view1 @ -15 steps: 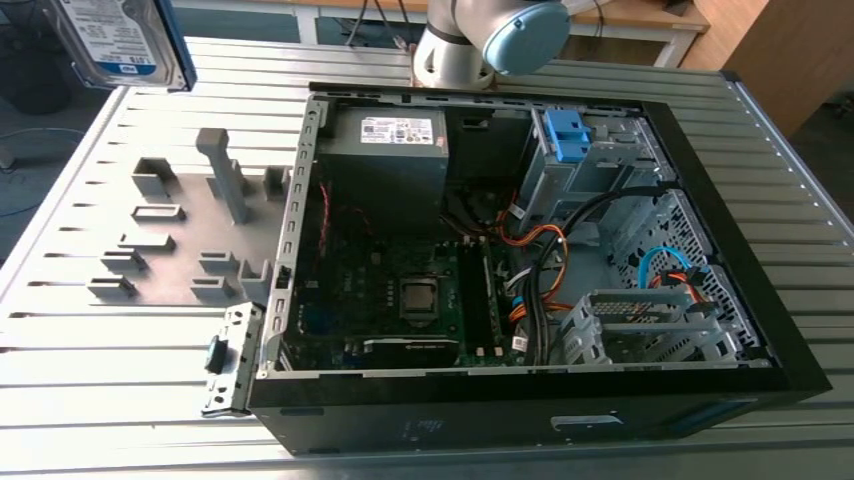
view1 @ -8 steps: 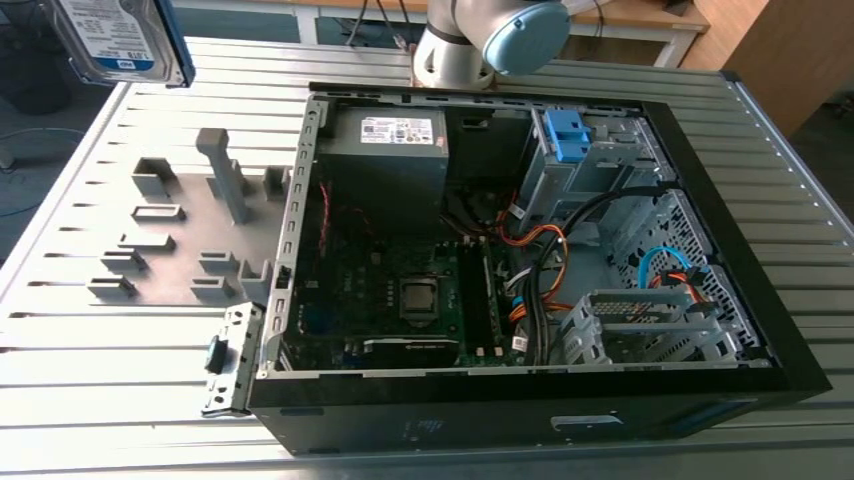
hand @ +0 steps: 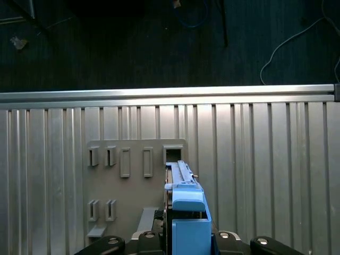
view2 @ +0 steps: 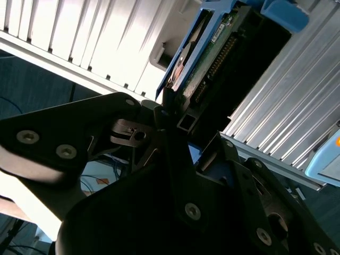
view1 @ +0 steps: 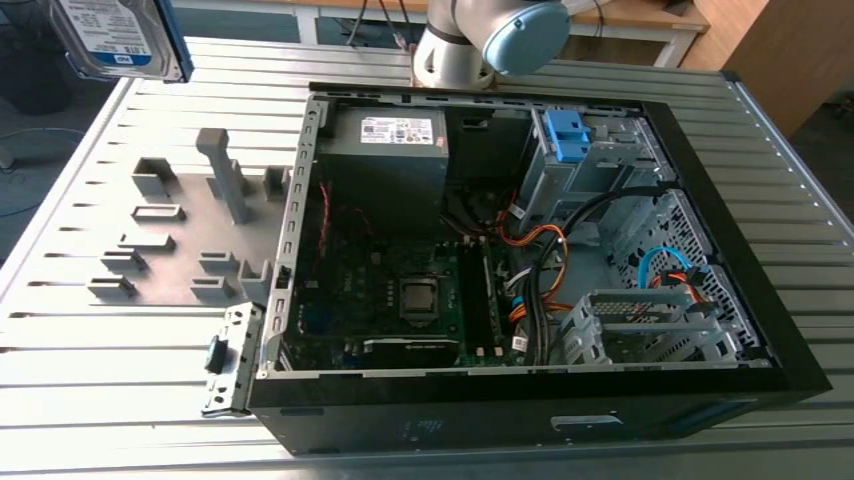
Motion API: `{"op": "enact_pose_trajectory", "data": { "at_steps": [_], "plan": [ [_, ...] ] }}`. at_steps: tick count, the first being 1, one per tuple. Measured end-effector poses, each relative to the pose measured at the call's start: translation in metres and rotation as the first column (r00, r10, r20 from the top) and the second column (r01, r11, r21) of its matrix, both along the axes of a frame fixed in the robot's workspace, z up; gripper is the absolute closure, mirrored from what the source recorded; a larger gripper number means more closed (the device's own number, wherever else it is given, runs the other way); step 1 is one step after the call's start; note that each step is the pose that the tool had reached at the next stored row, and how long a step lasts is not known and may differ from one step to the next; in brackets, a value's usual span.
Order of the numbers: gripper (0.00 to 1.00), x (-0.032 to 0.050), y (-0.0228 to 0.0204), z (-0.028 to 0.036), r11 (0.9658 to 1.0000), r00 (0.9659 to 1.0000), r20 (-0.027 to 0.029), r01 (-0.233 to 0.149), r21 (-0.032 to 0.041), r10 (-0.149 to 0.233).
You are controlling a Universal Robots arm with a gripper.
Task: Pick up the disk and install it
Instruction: 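Pick up the disk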
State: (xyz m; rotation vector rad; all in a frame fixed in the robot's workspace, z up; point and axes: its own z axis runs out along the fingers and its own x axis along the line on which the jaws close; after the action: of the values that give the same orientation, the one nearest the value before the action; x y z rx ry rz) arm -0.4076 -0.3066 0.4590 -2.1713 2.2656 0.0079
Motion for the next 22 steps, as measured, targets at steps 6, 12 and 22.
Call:
{"op": "enact_pose_trajectory", "data": {
  "at_steps": [6, 12, 22],
  "plan": [
    [0.64, 0.0, 0.0, 0.0046, 1.0, 1.0, 0.0, 0.0, 0.0, 0.0],
    [0.64, 0.0, 0.0, 0.0092, 1.0, 1.0, 0.0, 0.0, 0.0, 0.0],
    [0.64, 0.0, 0.0, 0.0156, 1.0, 1.0, 0.0001, 0.0, 0.0, 0.0]
  ]
}}
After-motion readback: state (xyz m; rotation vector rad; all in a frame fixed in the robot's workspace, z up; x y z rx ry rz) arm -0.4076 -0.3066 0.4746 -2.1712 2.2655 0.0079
